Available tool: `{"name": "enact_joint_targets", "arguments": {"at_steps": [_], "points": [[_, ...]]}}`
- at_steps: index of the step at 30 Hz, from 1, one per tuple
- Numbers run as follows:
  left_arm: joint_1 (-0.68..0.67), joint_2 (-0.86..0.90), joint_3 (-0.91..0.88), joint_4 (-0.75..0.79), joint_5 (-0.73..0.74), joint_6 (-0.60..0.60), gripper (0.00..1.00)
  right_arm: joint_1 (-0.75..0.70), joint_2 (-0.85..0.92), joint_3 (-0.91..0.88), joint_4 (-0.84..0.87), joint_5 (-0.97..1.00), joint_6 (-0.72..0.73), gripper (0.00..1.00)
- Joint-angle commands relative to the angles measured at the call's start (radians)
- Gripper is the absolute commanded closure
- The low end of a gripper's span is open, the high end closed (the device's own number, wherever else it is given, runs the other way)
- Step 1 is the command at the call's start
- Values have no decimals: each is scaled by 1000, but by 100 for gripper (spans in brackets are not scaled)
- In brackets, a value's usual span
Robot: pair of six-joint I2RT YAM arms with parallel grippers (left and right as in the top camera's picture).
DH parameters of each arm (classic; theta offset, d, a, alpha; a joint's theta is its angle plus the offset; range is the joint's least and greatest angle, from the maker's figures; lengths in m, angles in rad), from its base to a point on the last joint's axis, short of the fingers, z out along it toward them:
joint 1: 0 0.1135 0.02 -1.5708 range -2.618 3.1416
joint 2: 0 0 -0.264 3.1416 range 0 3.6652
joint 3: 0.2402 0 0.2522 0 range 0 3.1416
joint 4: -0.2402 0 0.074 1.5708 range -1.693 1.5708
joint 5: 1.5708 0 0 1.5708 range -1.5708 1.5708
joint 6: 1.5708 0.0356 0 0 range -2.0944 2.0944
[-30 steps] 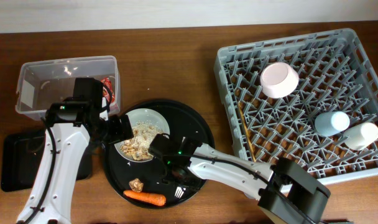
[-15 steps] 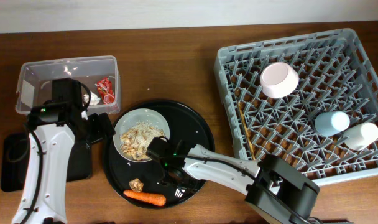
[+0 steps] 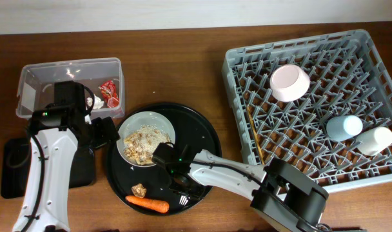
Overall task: Sort waste into correct bins and load items into the dishwasher rack
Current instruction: 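Reach the right gripper to the white plastic fork and grasp it, then carry the fork into the rack with the right gripper and release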
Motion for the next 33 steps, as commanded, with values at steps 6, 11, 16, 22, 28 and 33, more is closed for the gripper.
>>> {"name": "enact_joint_targets", "arguments": {"at_steps": [6, 11, 16, 22, 28, 33], "points": [[4, 2, 6, -4, 7, -10, 1, 3, 16, -8, 14, -4, -8, 76], [3, 2, 6, -4, 7, -10, 1, -51, -40, 26, -2, 20, -146, 79], [3, 2, 6, -4, 7, -10, 1, -151, -115, 98, -105, 72, -353, 79], [3, 2, 6, -4, 7, -10, 1, -297, -224, 217, -342, 202, -572, 79], [3, 2, 6, -5, 7, -10, 1, -493, -324, 273, -467, 296, -792, 79], [3, 2, 5, -6, 7, -10, 1, -680, -328, 254, -482, 303, -1041, 79]]}}
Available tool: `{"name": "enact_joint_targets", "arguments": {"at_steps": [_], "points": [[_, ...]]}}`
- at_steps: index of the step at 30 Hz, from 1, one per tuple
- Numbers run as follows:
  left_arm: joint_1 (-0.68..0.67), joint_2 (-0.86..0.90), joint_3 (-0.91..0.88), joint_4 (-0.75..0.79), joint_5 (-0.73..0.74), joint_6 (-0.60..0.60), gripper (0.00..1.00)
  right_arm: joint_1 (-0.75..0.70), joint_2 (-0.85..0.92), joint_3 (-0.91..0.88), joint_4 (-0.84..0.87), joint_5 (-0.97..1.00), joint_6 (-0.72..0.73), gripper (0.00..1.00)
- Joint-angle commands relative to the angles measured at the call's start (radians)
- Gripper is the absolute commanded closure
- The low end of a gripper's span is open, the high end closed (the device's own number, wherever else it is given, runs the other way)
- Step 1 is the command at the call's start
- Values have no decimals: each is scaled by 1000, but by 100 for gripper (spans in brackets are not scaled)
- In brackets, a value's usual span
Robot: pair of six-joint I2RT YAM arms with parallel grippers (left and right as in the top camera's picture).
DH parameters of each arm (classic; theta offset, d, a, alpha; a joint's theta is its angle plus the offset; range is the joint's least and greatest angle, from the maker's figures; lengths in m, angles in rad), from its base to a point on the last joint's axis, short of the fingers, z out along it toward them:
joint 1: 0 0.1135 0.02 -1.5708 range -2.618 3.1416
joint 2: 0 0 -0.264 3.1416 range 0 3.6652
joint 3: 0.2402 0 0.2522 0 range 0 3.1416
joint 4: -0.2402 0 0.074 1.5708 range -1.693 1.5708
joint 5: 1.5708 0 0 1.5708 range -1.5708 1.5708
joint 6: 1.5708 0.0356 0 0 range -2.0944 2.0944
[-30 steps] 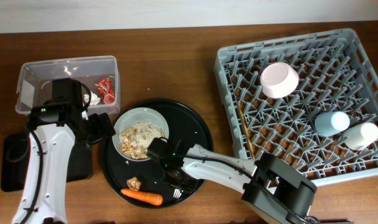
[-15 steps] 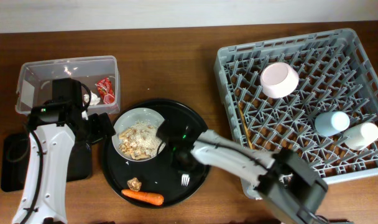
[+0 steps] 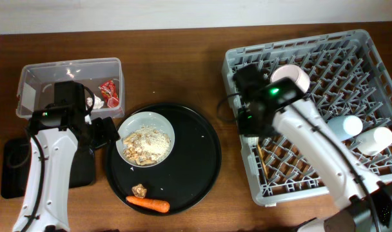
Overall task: Sort waste into correct bins and load items into the dishwasher rack
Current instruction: 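Carry the fork into the rack with the right gripper and release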
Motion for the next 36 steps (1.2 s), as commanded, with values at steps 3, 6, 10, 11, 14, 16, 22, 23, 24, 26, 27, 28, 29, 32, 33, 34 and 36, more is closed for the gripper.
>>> {"name": "enact_joint_targets", "arguments": {"at_steps": [3, 6, 10, 11, 14, 16, 22, 23, 24, 26, 27, 28, 29, 32, 33, 34, 36], "points": [[3, 2, 6, -6, 5, -10, 1, -130, -8, -25, -5, 21, -276, 78], [3, 2, 6, -6, 5, -10, 1, -138, -8, -63, 13, 9, -324, 78], [4, 2, 6, -14, 5, -10, 1, -138, 4, -125, 48, 11, -323, 78], [3, 2, 6, -15, 4, -10, 1, -138, 7, -138, 57, 11, -323, 78], [3, 2, 6, -14, 5, -10, 1, -138, 8, -163, 77, -23, -323, 78], [3, 2, 6, -14, 5, -10, 1, -135, 8, -163, 78, -33, -324, 78], [3, 2, 6, -14, 4, -10, 1, -133, 8, -163, 77, -60, -331, 77], [3, 2, 6, -14, 4, -10, 1, -133, 8, -163, 77, -62, -331, 67], [4, 2, 6, -14, 4, -10, 1, -133, 8, -163, 77, -64, -331, 59], [4, 2, 6, -14, 4, -10, 1, -134, 8, -163, 77, -66, -331, 55], [3, 2, 6, -14, 4, -10, 1, -134, 8, -163, 77, -67, -331, 51], [3, 2, 6, -14, 4, -10, 1, -134, 8, -163, 77, -67, -331, 48], [4, 2, 6, -14, 4, -10, 1, -134, 8, -163, 77, -67, -331, 48], [3, 2, 6, -14, 4, -10, 1, -134, 8, -163, 77, -67, -331, 47], [4, 2, 6, -14, 5, -10, 1, -134, 8, -163, 77, -67, -331, 47], [4, 2, 6, -14, 4, -10, 1, -134, 8, -163, 77, -67, -331, 47], [4, 2, 6, -14, 4, -10, 1, -134, 8, -163, 77, -67, -331, 46]]}}
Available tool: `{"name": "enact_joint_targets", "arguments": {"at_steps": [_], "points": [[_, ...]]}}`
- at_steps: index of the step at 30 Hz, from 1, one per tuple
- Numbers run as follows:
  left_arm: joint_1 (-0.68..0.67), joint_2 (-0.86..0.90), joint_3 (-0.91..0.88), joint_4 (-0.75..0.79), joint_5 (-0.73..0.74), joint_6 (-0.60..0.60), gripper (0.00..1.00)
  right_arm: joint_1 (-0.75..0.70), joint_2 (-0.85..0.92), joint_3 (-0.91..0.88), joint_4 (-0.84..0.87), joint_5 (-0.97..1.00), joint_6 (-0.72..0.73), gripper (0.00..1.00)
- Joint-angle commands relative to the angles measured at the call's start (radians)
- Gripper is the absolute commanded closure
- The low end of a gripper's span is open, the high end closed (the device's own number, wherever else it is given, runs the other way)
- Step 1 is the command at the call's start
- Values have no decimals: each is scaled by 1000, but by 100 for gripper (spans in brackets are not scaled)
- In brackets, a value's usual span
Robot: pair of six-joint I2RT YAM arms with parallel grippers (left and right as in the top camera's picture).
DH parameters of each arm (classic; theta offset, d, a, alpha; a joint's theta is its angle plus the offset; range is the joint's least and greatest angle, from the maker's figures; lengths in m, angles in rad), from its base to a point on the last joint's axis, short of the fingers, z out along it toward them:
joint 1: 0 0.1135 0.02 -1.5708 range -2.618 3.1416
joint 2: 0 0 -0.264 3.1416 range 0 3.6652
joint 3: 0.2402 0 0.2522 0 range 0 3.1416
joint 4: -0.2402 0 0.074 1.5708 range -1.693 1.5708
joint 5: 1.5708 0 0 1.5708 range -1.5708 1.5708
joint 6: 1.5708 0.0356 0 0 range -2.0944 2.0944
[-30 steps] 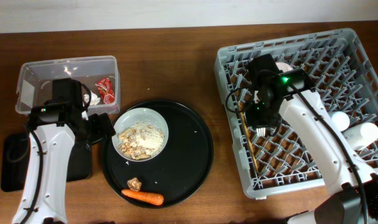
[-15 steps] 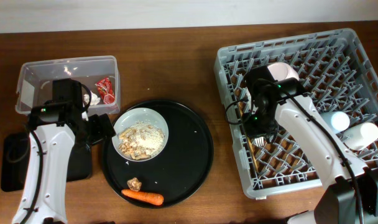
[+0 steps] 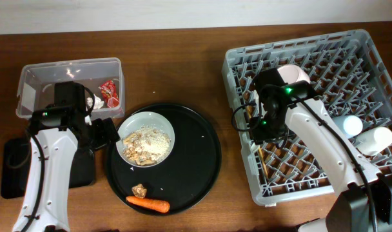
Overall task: Sort waste into correct bins and load items into the dishwasher rack
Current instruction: 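Carry the fork into the rack with the right gripper and release, then grasp the rim of the white plate of rice with the left gripper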
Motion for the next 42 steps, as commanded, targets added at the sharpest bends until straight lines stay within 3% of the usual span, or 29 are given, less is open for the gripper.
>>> {"name": "enact_joint_targets", "arguments": {"at_steps": [1, 10, 12, 15, 22, 27, 31, 38, 42], "points": [[3, 2, 6, -1, 4, -10, 1, 2, 4, -7, -1, -6, -4, 46], [3, 2, 6, -1, 5, -10, 1, 2, 4, -7, -1, -8, -4, 45], [3, 2, 6, -1, 7, -10, 1, 0, 3, -7, 0, -51, -3, 37], [-1, 2, 6, 0, 34, -6, 1, -1, -12, 2, 7, -99, 9, 34], [-40, 2, 6, 17, 37, -5, 1, 1, -108, 199, 7, -214, -19, 31], [-137, 2, 6, 111, 214, 32, 1, -20, -151, 281, -13, -150, 29, 30], [-262, 18, 6, 248, 218, 31, 1, -108, -175, 280, -46, -137, 48, 30], [-449, 182, 5, 413, 214, -192, 2, -224, -175, 274, -145, -136, -13, 30], [-502, 283, 6, 480, 214, -232, 2, -229, -175, 274, -148, -137, -15, 30]]}}
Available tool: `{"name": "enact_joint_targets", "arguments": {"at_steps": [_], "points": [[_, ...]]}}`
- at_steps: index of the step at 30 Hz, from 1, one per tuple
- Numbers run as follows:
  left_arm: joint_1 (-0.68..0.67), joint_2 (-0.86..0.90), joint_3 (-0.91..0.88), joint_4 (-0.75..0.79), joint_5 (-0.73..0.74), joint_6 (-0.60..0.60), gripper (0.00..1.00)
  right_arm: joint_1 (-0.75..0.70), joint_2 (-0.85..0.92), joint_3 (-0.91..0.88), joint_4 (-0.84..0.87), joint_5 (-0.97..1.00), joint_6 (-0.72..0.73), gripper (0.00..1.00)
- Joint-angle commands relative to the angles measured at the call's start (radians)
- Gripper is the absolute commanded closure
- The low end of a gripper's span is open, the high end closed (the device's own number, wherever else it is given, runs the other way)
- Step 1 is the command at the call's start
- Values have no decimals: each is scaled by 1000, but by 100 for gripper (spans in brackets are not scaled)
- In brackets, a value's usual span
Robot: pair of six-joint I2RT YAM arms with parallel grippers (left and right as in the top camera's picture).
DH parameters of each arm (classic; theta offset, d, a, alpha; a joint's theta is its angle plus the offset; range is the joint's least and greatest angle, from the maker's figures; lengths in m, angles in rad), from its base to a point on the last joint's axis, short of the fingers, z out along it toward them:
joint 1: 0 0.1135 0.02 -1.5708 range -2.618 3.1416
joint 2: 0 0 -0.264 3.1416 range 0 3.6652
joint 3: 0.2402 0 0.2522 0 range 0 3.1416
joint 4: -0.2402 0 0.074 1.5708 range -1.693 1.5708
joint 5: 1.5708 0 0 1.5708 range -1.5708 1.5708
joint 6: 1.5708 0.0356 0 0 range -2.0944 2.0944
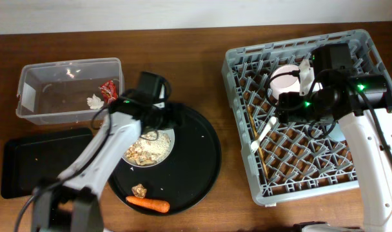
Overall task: Sort waste into correct bins and load items into the dishwasher rack
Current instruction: 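Grasp the rim of the white plate of rice with the left gripper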
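Note:
A white bowl of food scraps (146, 147) sits on the round black tray (205, 154), with a carrot (147, 204) and a small food scrap (140, 190) in front of it. My left gripper (169, 120) is at the bowl's far right rim; its dark fingers blend into the tray. Over the grey dishwasher rack (325, 177) my right gripper (285, 109) looks open, beside an upturned white bowl (285, 78). A white fork (264, 133) lies in the rack just left of the gripper.
A clear bin (35, 96) at the far left holds a red wrapper (109, 89) and a crumpled white scrap (93, 101). A black rectangular tray (44, 161) lies in front of the bin. A wooden stick (257, 154) lies in the rack's left lane. The right arm covers the cups.
My left arm has swung from beside the black rectangular tray to the food bowl's far right rim. My right gripper has shifted right and back over the rack, and the white fork now lies in the rack.
My right gripper was first down on the round tray at a white fork beside the carrot. The fork was then gone from the tray and the gripper was over the rack's left side, twice. Now the fork lies in the rack. My left arm stayed still until now.

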Motion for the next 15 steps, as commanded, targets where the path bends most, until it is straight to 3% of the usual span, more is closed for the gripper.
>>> {"name": "enact_joint_targets", "arguments": {"at_steps": [1, 12, 15], "points": [[-46, 102, 5, 60, 8, -78, 3, -7, -14, 6, -1, 9, -18, 30], [-83, 259, 5, 84, -36, -78, 23, -7, -13, 6, -2, 8, -18, 30], [-109, 283, 5, 80, -46, -78, 36, -7, -13, 6, -5, 9, -18, 30]]}}
